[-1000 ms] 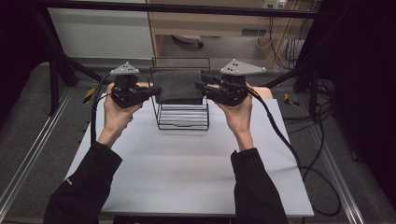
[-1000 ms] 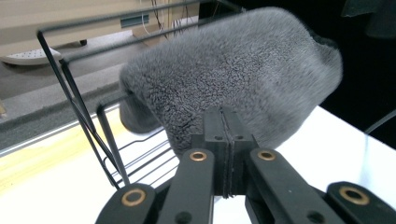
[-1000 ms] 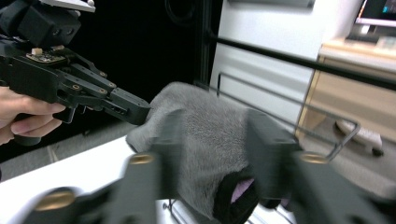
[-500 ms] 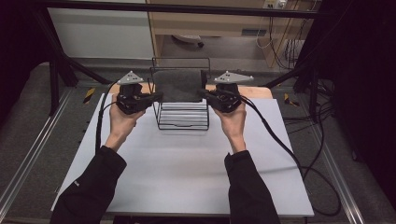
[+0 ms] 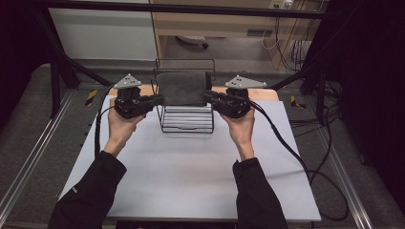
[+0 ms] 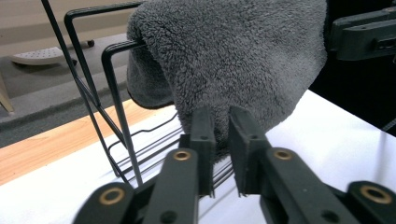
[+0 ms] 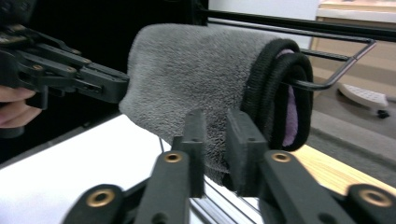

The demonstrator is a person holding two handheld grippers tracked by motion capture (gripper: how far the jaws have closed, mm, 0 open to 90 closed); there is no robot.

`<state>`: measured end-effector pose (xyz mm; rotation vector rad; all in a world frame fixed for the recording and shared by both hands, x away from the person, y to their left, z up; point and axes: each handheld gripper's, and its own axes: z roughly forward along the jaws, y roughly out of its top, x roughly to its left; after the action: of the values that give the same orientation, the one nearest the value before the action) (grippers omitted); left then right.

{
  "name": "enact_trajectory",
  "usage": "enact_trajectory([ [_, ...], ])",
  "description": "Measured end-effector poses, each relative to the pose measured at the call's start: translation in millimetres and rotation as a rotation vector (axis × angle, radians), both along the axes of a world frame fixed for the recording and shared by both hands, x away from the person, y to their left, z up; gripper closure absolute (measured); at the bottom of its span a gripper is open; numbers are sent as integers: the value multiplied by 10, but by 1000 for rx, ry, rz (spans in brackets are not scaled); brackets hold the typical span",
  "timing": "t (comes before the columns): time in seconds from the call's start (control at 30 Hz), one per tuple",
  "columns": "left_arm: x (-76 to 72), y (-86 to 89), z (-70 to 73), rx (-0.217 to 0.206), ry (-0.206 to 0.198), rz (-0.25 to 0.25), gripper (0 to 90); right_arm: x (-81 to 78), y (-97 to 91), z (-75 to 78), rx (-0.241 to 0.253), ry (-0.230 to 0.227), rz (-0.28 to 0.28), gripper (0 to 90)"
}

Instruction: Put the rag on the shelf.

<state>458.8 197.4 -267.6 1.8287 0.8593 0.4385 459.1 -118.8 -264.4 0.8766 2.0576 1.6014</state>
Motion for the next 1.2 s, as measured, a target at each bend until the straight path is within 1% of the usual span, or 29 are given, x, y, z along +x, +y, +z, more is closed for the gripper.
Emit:
enact_trajectory([
  [0.17, -70, 48, 23, 22, 0, -2, 605, -56, -62, 64, 3, -2, 9, 591],
  [0.23, -96, 74, 24, 23, 0, 0, 531, -79, -89, 83, -1, -5, 2, 513],
  [0.27, -107, 86, 23, 27, 1, -1, 492, -91, -103, 93, 0, 3, 3, 485],
  [0.37, -139, 118, 15, 44, 3, 2, 414, -128, -141, 122, -3, 15, 12, 401],
  [0.53, -200, 175, -12, 48, 6, -4, 281, -194, -214, 170, 0, 26, 15, 245],
  [0.6, -224, 202, -32, 48, 5, -3, 244, -217, -244, 179, 2, 32, 18, 183],
  [0.7, -254, 247, -73, 47, 4, -2, 194, -253, -300, 176, -5, 31, 18, 120],
  [0.83, -299, 296, -144, 47, 8, -2, 146, -288, -390, 124, -9, 47, 25, 67],
  [0.93, -342, 318, -224, 57, 12, -2, 110, -318, -464, 56, -6, 56, 27, 45],
  [1.0, -371, 328, -291, 57, 18, 5, 76, -340, -512, -7, 5, 62, 31, 40],
  [1.07, -395, 339, -366, 53, 29, 3, 71, -354, -547, -81, 0, 73, 36, 29],
  [1.2, -457, 368, -552, 60, 42, -9, 68, -395, -605, -257, 1, 96, 42, 7],
])
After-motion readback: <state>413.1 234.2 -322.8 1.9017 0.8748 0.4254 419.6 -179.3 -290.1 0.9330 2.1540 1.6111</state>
